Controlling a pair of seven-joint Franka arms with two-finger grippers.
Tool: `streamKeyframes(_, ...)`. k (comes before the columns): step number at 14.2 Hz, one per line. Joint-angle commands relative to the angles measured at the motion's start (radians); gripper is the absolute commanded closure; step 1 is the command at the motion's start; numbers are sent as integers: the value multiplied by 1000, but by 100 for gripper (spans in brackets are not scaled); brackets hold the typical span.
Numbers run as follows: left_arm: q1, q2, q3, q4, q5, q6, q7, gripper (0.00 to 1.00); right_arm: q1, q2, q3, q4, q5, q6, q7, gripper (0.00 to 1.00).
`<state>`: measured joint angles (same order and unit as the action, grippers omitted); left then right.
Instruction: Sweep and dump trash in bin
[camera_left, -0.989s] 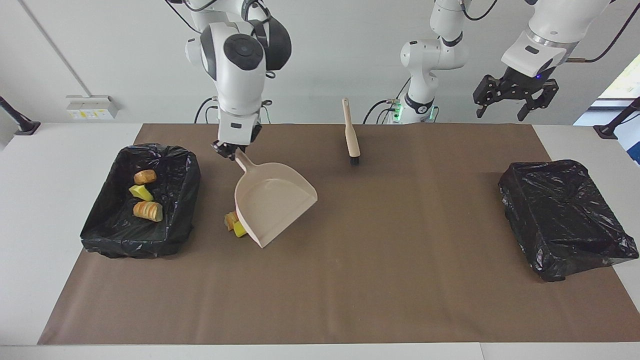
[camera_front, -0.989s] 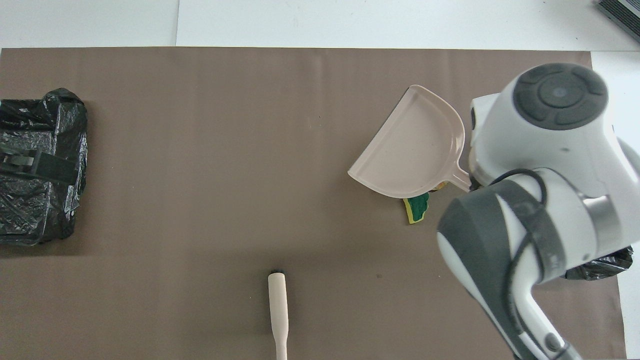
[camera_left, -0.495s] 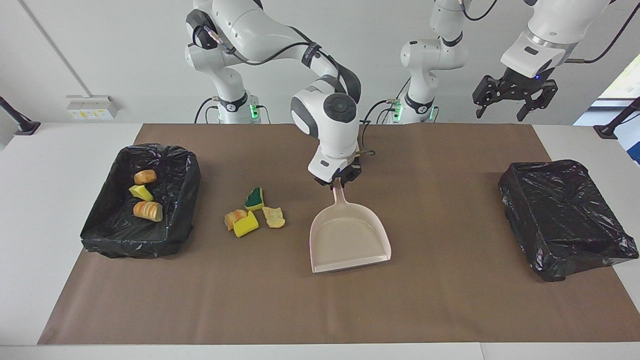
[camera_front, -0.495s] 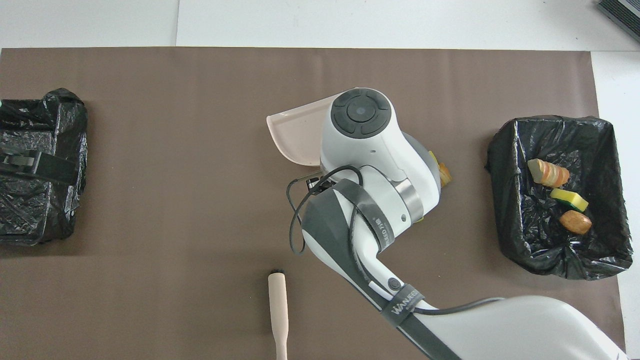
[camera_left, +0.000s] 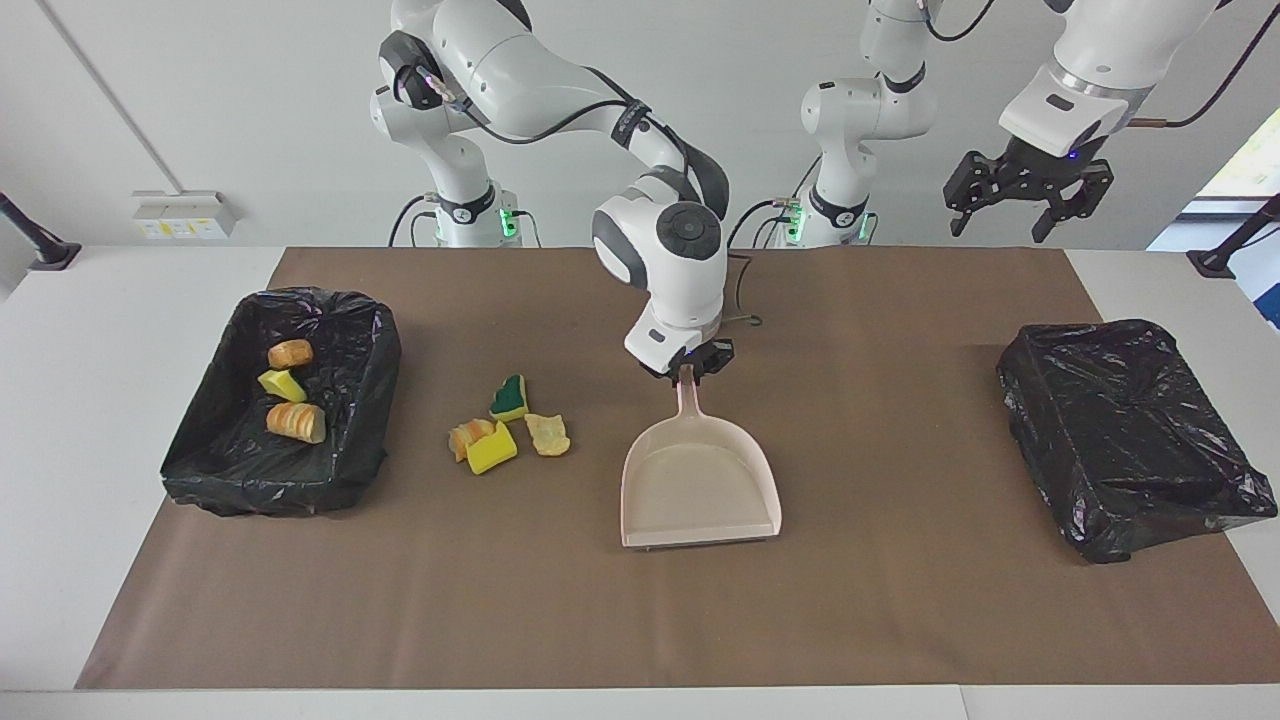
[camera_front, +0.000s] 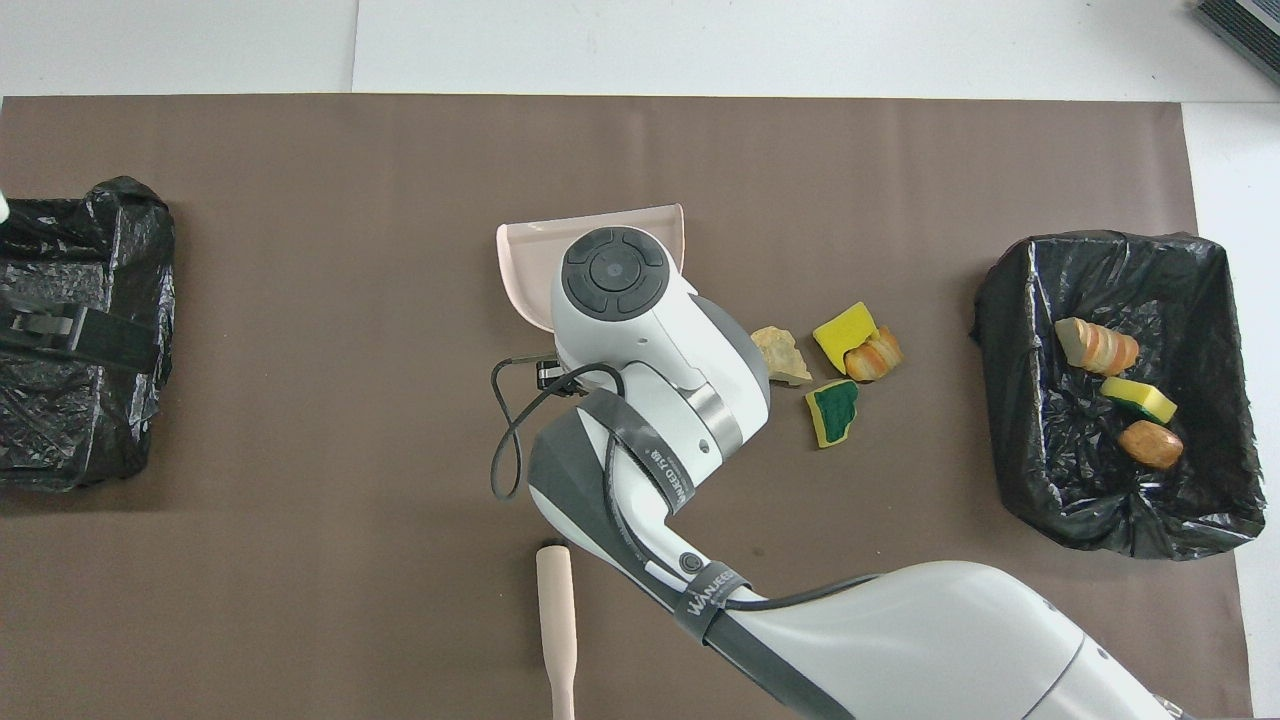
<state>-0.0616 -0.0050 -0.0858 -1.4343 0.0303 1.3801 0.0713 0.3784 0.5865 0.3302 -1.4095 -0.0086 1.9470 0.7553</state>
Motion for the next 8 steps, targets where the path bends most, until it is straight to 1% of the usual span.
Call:
streamKeyframes(1, 6, -36, -3, -49, -6, 14, 34, 0, 1, 9, 0, 11, 16, 26, -16, 100)
streamKeyframes(3, 8, -38, -3, -51, -7, 13, 50, 0, 2, 4, 0, -19, 13, 46, -39, 100)
streamKeyframes(5, 8, -36, -3, -51, -7, 14, 50, 0, 7, 10, 0, -20, 13, 62, -43, 100)
streamKeyframes(8, 8, -36, -3, -51, -12, 33, 50, 0, 4, 10, -2, -29, 10, 61, -100, 100)
